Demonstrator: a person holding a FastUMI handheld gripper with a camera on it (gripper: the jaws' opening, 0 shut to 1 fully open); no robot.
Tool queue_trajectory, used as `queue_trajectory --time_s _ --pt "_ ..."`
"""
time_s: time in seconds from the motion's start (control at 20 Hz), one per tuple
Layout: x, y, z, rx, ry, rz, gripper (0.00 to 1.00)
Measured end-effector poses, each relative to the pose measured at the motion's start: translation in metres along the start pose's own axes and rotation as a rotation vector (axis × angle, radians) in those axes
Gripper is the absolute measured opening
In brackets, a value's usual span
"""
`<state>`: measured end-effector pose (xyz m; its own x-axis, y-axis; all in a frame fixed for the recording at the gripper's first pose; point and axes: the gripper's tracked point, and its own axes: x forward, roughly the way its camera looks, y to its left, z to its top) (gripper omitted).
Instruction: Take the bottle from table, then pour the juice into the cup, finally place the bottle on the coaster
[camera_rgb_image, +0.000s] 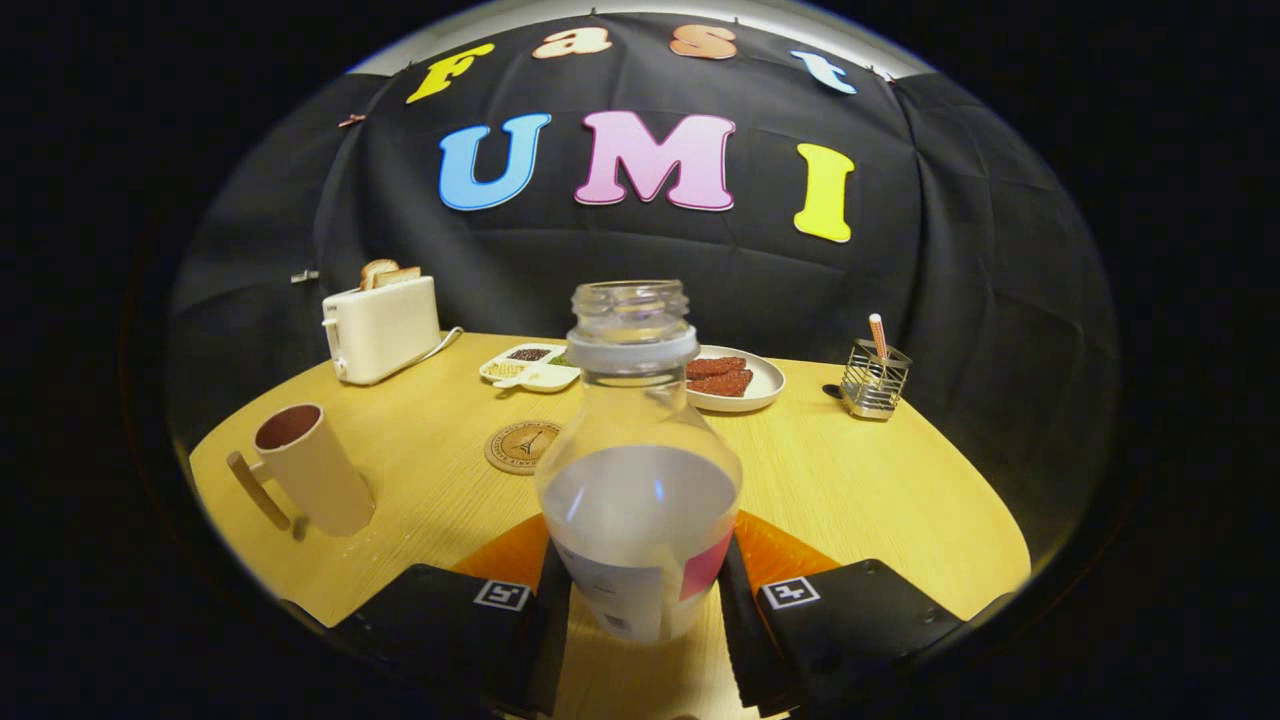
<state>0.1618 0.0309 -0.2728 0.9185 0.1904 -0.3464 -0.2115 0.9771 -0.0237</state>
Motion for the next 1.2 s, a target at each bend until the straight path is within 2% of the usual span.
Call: queue_trajectory --time_s 0.25,0.45,0.85,1.05,1.2 --pt "-0.007 0.003 0.031 -0.139 -0.010 -0.048 0.68" --pt "-0.013 0.012 0.058 -0.298 -0.014 -0.091 0.68" --pt "-0.017 0.064 0.102 -0.610 -0.053 -0.090 0.68" --pt "-0.020 0.078 0.109 -0.657 -0.029 -0.119 0.68" --pt "-0.019 0.090 0.116 -0.815 -0.059 -0.117 0.68"
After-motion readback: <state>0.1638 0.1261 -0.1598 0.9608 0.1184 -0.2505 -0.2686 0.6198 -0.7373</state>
